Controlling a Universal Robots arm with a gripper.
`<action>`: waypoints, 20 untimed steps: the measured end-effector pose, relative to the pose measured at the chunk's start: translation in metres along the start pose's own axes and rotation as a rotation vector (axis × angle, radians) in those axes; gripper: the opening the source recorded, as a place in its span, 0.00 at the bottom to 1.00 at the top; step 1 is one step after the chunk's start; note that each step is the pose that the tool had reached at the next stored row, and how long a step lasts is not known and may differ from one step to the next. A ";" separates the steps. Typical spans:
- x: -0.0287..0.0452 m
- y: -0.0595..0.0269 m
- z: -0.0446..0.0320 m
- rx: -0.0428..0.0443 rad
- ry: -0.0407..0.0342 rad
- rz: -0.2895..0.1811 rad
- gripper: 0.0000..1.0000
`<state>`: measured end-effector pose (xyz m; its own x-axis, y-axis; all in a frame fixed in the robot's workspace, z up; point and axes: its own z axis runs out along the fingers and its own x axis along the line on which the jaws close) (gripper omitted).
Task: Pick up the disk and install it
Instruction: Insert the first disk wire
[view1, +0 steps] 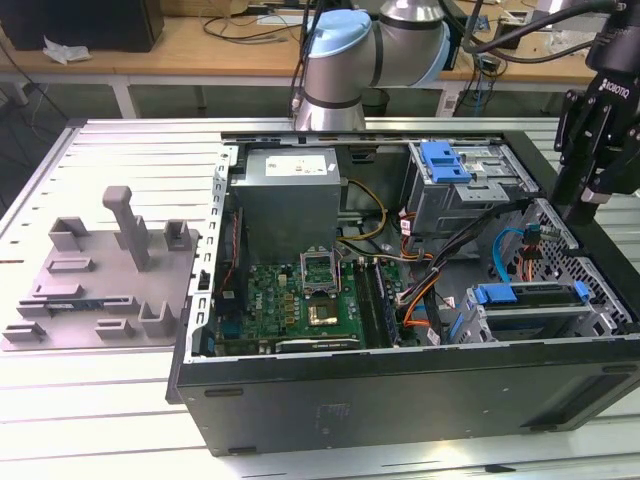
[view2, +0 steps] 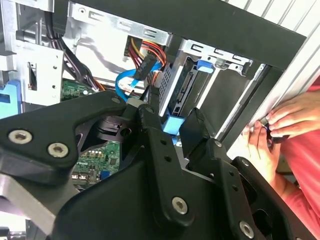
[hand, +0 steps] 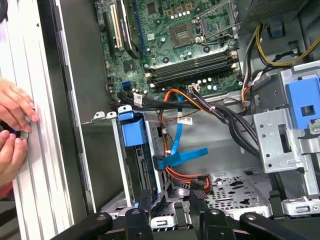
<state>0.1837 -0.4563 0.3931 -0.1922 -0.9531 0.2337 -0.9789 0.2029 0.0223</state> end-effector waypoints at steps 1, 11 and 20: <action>-0.0010 -0.0008 0.0001 -0.0010 0.0048 0.001 0.44; -0.0147 -0.0083 0.0028 -0.0100 0.0913 0.012 0.35; -0.0264 -0.0065 0.0014 -0.0159 0.1119 0.029 0.35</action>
<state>0.1950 -0.4328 0.3854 -0.2112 -0.9159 0.3415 -0.9716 0.2349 0.0290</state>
